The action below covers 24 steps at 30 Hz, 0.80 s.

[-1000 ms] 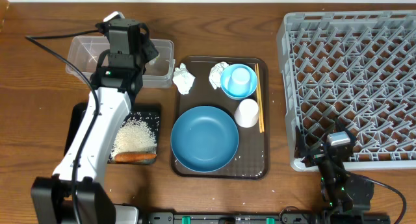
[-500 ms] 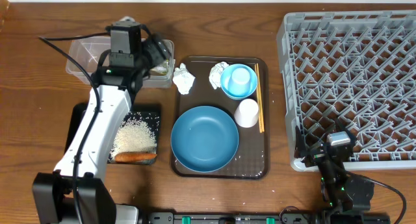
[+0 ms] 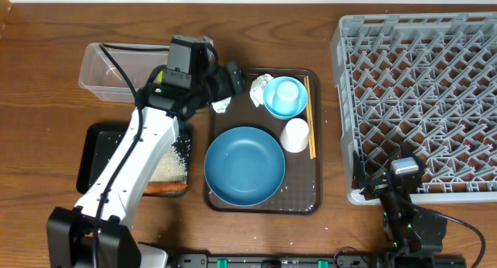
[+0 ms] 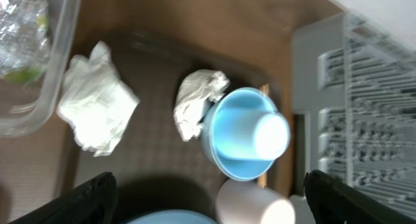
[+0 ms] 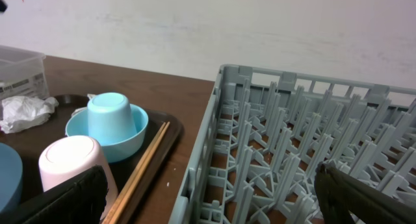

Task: Sort waste into correct bins and load items into the dishwasher rack
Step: 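Return the left gripper to the brown tray over the white tissue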

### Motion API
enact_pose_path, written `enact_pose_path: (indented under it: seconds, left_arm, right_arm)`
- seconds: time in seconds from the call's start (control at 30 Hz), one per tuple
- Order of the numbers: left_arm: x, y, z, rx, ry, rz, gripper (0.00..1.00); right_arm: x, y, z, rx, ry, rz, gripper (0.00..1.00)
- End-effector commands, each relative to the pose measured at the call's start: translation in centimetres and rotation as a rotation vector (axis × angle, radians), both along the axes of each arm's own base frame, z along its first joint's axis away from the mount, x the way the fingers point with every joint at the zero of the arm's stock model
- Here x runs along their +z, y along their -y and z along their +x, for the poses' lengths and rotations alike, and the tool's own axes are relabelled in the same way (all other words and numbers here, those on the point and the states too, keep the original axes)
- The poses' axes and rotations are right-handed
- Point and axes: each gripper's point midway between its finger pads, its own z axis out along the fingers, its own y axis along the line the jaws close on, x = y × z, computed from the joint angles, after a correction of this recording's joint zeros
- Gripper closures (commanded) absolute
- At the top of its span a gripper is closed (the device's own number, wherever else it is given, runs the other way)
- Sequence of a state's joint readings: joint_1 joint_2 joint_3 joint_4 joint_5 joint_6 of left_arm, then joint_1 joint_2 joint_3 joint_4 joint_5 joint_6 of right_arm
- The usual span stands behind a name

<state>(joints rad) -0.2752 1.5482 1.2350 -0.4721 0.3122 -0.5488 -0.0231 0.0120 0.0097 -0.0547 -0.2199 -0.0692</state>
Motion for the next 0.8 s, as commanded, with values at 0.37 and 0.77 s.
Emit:
enact_pose_path:
  seconds: [0.37,0.77]
  left_arm:
    - [-2.0,-3.2,0.5,0.105,-0.131,0.392,0.06]
    - [-8.8,-2.1,1.8,0.190,-0.264,0.380,0.05]
  right_arm:
    - [-0.1,0.3,0.0,-0.012,-0.002,0.012,0.01]
    - [-0.1,0.3,0.0,-0.012,-0.002,0.012,0.01]
